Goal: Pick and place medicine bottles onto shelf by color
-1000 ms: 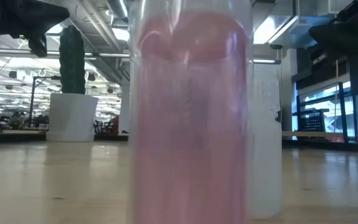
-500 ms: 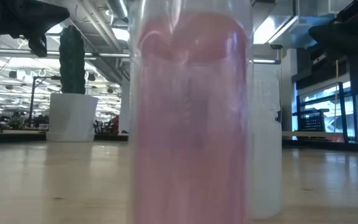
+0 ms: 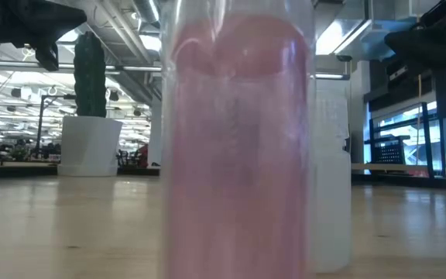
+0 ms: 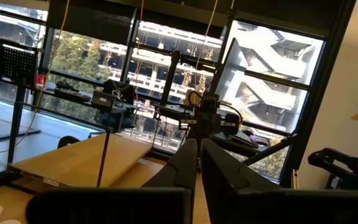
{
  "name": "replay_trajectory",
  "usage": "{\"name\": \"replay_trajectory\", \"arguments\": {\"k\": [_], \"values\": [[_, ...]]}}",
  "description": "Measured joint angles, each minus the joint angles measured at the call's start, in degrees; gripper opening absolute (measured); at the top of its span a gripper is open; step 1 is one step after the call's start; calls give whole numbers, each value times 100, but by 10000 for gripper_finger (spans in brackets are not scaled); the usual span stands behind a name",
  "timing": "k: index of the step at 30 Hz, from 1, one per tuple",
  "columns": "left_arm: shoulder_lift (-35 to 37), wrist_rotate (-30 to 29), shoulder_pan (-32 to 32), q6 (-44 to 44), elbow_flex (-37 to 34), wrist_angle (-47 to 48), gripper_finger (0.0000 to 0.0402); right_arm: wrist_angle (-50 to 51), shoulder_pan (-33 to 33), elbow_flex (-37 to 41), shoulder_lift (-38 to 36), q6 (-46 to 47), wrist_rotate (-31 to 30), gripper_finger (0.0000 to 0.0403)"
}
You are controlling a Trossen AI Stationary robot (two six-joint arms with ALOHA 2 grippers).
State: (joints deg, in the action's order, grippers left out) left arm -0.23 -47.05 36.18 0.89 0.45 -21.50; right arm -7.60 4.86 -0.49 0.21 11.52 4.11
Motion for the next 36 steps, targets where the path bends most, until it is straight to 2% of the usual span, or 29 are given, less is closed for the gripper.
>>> {"name": "replay_trajectory", "arguments": {"k": [29, 32, 36], "values": [[-2, -1, 2, -1, 1, 0, 14, -7, -1, -1, 1, -278, -1, 12], [0, -68, -20, -281, 39, -51, 14, -26, -1, -1, 0, -283, 0, 12], [-25, 160, -20, -1123, 344, 100, 14, -26, -1, 0, 1, -290, 1, 12]]}}
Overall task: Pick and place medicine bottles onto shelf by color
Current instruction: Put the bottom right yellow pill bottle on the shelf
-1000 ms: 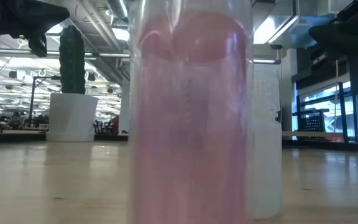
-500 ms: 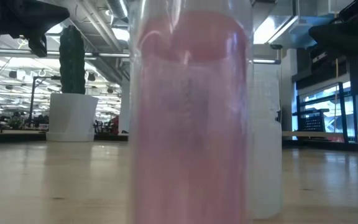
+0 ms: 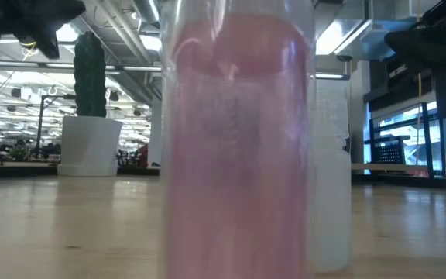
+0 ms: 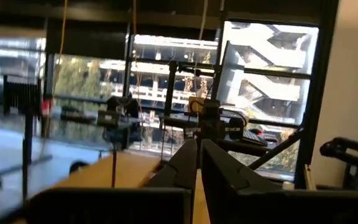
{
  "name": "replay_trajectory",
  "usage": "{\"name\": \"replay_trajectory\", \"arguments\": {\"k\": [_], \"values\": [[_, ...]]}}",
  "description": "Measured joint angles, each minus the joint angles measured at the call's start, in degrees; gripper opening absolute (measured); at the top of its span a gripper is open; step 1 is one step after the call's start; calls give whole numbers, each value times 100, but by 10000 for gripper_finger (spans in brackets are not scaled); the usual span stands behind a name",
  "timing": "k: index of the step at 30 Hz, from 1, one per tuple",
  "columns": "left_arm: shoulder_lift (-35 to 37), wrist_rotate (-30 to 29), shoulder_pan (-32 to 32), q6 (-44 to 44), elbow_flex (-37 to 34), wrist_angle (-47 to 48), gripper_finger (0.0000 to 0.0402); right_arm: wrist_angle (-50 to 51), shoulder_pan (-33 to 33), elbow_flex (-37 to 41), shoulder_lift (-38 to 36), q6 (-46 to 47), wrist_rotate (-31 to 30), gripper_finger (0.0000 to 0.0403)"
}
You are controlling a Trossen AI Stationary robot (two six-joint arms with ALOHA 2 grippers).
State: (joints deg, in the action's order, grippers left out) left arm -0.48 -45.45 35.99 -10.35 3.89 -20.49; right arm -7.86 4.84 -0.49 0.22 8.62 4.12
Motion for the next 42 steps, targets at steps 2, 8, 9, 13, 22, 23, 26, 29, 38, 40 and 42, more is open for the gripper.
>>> {"name": "replay_trajectory", "arguments": {"k": [2, 8, 9, 13, 22, 23, 26, 29, 38, 40, 42], "values": [[-21, -7, 0, -173, 280, 268, 14, 0, 0, -1, 1, -4, 0, 12], [-533, -28, 0, 131, 1619, 1942, 14, 0, 1, -1, 0, -9, 0, 12], [-711, -26, 0, 233, 1856, 2159, 14, 0, 2, -1, 0, -10, 0, 12], [-1680, -30, 0, 413, 2768, 2894, 14, 0, 2, -1, -1, -169, 0, 12], [-4031, -43, -63, 1336, 4607, 4790, 14, -175, 2, -50, 2, -881, 440, 12], [-4244, -41, -101, 1554, 4768, 5009, 14, -145, 1, -103, 10, -846, 494, 12], [-4803, 160, -233, 2079, 5249, 5675, 14, 36, 2, -339, 12, -775, 515, 12], [-5233, 569, -429, 2621, 5706, 6366, 14, 394, 2, -615, 12, -1057, 497, 12], [-5640, 1889, -1005, 4452, 5964, 7636, 14, 1488, 0, -1125, 192, -1135, 156, 12], [-5652, 1974, -1078, 4767, 5964, 7716, 14, 1512, 0, -1128, 240, -1068, 151, 12], [-5657, 1985, -1125, 5014, 5964, 7772, 14, 1539, 0, -1128, 270, -1031, 151, 12]]}}
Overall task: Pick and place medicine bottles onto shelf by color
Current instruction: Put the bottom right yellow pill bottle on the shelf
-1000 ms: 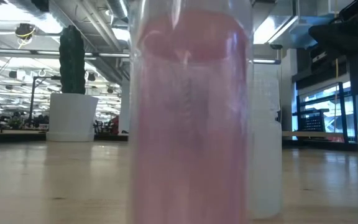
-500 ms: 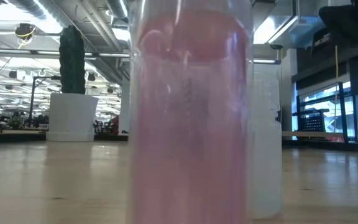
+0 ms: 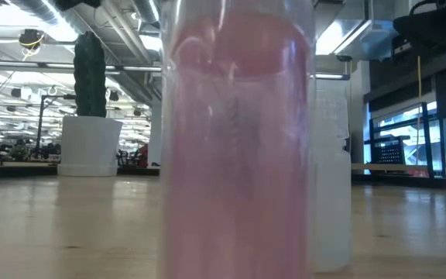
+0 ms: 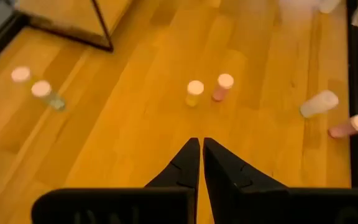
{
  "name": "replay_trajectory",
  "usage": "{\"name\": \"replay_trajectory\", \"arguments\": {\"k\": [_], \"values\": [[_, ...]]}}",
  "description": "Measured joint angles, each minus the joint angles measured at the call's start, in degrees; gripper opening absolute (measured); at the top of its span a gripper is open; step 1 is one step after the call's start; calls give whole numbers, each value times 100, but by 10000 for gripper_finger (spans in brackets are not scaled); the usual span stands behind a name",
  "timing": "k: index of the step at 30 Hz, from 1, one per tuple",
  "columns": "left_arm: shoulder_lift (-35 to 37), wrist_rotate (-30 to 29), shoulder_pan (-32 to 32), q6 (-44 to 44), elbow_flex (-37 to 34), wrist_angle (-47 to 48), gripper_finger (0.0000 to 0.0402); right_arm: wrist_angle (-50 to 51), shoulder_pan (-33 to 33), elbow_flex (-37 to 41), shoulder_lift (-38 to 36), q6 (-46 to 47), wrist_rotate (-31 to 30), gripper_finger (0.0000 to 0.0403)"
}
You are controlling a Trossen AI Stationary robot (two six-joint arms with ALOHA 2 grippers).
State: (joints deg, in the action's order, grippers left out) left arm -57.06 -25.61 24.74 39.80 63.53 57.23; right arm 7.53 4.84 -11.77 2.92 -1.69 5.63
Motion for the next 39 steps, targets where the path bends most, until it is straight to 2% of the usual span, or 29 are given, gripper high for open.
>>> {"name": "replay_trajectory", "arguments": {"k": [6, 12, 19, 31, 39], "values": [[0, 24, -25, 207, 0, 24, 14, 15, 1, -2, 11, -1, 0, 12], [-86, 408, -25, 274, 0, -15, 14, 13, 2, -2, 9, -2, 0, 12], [-313, 731, -22, 865, 0, -129, 14, 19, 1, -4, 9, -13, -2, 12], [-1099, 713, -347, 974, 0, -1248, 14, 42, 2, -4, 9, -9, -2, 12], [-1315, 707, -572, 977, 0, -1824, 14, 44, 1, -4, 9, -13, -2, 12]]}}
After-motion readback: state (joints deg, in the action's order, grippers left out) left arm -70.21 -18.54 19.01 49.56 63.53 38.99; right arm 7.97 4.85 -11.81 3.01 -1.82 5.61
